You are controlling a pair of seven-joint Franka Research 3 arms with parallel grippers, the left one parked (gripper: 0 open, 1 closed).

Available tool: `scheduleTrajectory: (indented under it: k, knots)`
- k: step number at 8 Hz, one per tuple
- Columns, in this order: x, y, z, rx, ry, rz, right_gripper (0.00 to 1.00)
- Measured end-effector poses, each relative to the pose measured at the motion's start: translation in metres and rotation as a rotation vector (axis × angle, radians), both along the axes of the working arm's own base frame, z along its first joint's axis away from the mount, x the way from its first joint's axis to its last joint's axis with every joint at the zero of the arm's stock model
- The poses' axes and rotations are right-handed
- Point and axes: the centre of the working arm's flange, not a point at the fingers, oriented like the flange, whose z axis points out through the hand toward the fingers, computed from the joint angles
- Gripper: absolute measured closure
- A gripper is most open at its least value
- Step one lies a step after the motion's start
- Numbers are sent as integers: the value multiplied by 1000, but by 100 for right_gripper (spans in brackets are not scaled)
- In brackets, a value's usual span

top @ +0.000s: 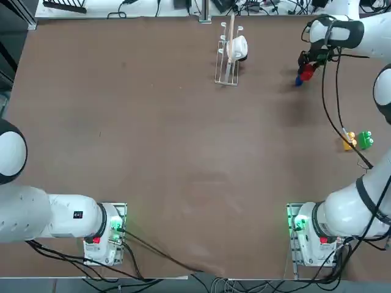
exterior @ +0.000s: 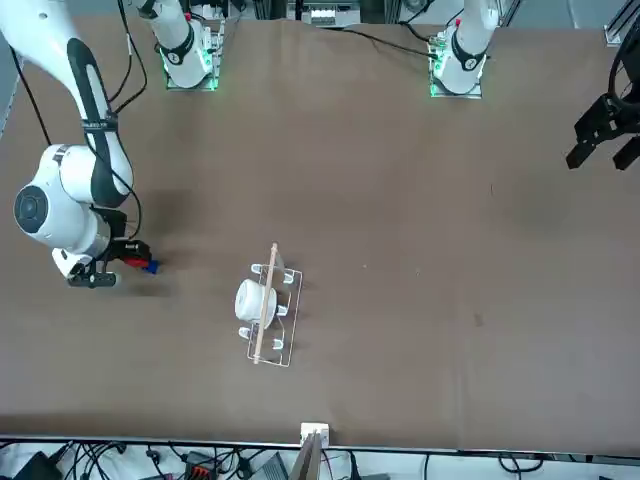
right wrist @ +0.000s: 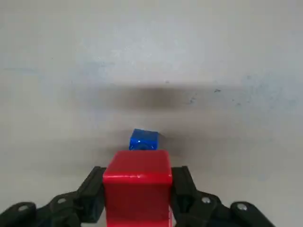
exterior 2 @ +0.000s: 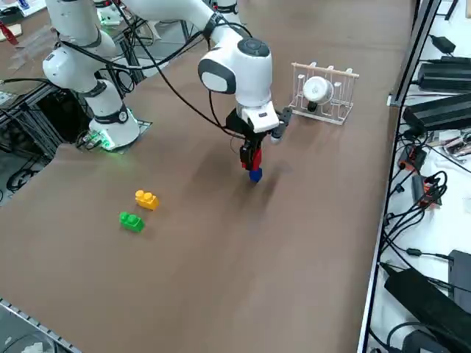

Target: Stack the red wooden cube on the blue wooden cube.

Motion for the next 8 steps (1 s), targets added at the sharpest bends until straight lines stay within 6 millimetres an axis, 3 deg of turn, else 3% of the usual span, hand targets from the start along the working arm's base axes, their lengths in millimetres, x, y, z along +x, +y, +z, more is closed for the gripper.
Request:
scheduleTrajectory:
  k: [8]
  knots:
    - [3,0,-4,-1,-9,1,30]
